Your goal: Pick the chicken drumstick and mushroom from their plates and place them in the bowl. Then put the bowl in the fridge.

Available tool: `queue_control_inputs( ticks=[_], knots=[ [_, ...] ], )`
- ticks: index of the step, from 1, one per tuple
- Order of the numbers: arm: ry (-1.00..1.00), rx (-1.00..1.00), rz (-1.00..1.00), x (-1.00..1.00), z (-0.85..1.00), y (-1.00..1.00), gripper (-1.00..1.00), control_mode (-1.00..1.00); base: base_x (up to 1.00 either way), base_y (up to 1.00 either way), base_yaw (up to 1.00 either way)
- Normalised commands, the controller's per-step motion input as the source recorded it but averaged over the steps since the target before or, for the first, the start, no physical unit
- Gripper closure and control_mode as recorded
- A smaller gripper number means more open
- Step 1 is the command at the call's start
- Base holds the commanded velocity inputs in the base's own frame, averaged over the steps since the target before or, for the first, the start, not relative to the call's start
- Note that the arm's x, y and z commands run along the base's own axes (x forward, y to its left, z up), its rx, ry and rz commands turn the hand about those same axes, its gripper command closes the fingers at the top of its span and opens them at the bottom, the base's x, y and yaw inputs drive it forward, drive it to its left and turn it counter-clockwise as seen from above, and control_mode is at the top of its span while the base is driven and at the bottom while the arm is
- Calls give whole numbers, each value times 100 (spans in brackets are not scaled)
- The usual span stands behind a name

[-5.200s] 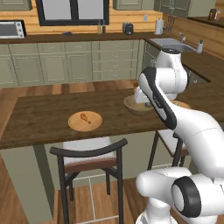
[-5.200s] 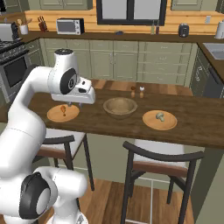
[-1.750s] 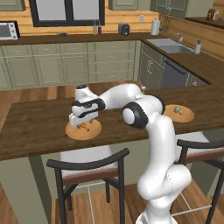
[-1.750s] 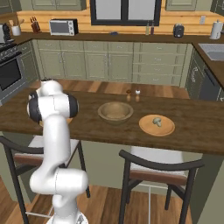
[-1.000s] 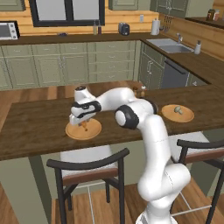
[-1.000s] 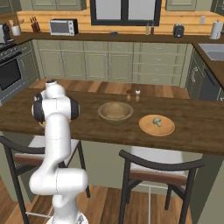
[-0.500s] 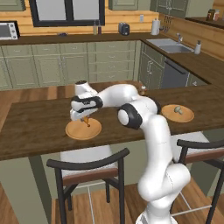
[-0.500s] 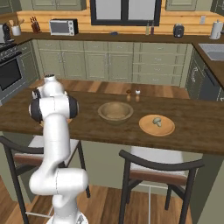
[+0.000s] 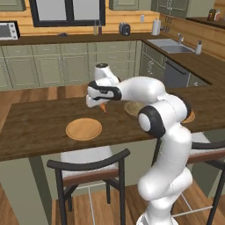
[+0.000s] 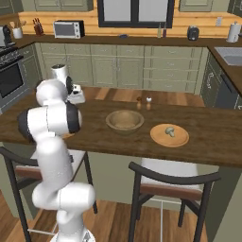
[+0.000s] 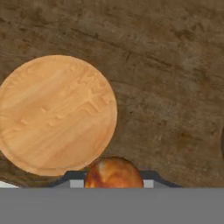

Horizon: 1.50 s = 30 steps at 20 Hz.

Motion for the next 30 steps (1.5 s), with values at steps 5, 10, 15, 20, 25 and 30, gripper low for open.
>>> queue_control_inputs(
  ticks=[5,10,15,20,25,30],
  knots=[
    [-16,7,-15,-89,100,-100,100,-100,0,0,0],
    [-4,10,-15,-14,58,-100,100,-100,0,0,0],
    [4,17,-19,18,-12,-100,100,-100,0,0,0],
    [3,5,-1,65,-32,-83,100,-100,0,0,0],
    [-5,-15,-6,59,-52,-58,100,-100,0,0,0],
    [-3,-18,-1,80,-71,-7,100,-100,0,0,0]
  ],
)
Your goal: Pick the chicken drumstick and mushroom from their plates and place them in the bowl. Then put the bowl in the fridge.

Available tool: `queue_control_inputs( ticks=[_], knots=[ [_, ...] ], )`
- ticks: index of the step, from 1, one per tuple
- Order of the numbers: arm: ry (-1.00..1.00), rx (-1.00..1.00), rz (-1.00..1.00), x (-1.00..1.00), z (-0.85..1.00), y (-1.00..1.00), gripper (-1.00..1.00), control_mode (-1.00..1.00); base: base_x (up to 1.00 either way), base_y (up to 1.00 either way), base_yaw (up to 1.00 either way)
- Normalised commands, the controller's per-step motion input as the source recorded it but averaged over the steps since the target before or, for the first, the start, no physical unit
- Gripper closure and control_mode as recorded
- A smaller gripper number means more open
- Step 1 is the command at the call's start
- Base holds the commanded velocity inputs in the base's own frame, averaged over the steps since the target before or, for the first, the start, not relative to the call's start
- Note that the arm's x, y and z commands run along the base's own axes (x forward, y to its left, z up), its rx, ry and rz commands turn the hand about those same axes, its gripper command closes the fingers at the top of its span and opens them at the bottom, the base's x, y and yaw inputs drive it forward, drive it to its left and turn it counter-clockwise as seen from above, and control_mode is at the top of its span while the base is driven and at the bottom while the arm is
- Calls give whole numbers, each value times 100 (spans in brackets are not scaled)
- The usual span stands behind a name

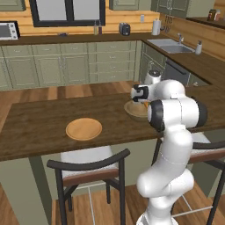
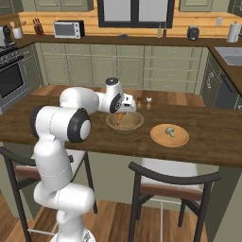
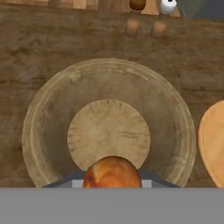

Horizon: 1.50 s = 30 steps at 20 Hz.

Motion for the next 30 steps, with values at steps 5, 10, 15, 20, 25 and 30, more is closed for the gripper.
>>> queue_control_inputs(
  ticks=[5,10,15,20,25,30],
  knots=[
    [-1,-7,-2,47,-23,0,-100,-100,0,0,0],
    [0,0,0,2,2,-22,-100,-100,0,0,0],
    [-6,7,0,-60,49,-83,-100,-100,0,0,0],
    [0,6,4,-95,32,-100,-100,-100,0,0,0],
    [-1,5,4,-83,5,-100,-100,-100,0,0,0],
    [7,6,0,-29,-2,-100,-100,-100,0,0,0]
  ],
)
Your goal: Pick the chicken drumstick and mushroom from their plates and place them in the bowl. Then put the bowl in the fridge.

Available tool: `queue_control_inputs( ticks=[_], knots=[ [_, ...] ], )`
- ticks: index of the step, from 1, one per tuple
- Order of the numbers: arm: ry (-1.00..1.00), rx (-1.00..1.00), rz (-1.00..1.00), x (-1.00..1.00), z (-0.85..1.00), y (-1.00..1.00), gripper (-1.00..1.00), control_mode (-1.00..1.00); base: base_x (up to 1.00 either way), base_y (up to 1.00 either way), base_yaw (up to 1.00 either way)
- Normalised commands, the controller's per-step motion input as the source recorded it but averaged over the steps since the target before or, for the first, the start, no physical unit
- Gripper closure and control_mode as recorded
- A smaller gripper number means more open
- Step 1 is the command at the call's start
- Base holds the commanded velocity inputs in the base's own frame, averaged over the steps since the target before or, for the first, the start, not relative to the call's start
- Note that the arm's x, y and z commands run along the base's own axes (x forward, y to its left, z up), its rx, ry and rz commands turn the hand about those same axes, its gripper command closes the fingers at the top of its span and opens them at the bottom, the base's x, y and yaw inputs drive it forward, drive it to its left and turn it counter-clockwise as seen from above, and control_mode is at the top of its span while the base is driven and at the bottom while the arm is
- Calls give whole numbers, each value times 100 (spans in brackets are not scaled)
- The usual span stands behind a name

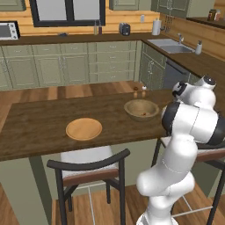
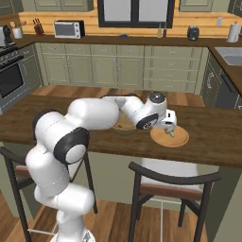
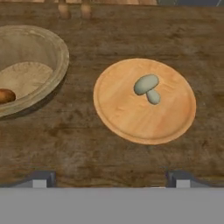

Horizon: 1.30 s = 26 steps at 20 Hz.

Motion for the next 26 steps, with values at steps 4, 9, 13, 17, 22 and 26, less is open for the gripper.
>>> queue_control_inputs(
  ticks=[4,9,13,17,22,26],
  knots=[
    [32,3,-2,55,-39,-96,-100,-100,0,0,0],
    [19,5,0,73,-20,-36,-100,-100,0,0,0],
    [2,6,-4,69,-37,-4,-100,-100,0,0,0],
    [0,1,-4,66,-52,0,-100,-100,0,0,0],
    [0,-6,-5,78,-59,0,-100,-100,0,0,0],
    [0,-9,-4,72,-63,0,100,-100,0,0,0]
  ],
)
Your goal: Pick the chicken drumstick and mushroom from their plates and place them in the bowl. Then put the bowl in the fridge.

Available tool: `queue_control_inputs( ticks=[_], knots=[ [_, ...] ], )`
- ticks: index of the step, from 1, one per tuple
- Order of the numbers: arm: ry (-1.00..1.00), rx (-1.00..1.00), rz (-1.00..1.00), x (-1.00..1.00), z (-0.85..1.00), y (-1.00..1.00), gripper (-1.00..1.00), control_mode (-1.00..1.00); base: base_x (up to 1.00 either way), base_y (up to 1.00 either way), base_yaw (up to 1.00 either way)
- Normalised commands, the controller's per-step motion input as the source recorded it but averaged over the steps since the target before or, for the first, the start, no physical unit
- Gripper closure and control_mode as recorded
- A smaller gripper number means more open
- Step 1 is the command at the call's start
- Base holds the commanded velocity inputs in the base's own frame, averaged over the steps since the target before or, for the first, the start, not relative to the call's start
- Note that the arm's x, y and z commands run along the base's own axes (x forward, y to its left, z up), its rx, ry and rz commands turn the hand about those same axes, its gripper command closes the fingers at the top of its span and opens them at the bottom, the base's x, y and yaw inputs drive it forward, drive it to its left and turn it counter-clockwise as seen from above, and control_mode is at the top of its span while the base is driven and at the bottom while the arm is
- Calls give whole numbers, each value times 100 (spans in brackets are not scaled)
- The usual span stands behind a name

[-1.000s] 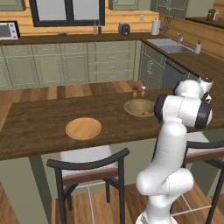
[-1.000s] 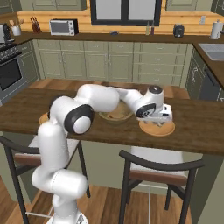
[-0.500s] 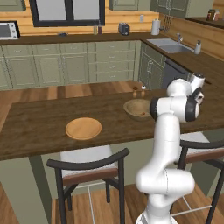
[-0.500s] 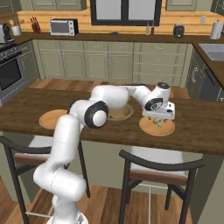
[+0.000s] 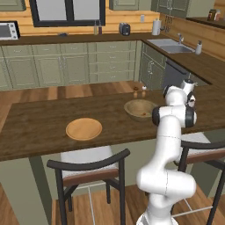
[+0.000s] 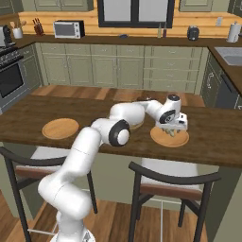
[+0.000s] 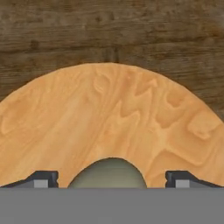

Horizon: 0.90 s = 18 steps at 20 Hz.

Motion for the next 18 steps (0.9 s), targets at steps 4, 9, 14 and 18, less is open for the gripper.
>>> queue_control_inputs(
  ticks=[4,9,14,18],
  knots=[
    [-1,-3,-4,27,-13,0,100,-100,0,0,0],
    [0,0,-9,-16,18,30,100,-100,0,0,0],
    [-8,-3,-10,-39,65,88,100,-100,0,0,0],
    [-27,-8,-19,0,49,100,100,-100,0,0,0]
  ],
)
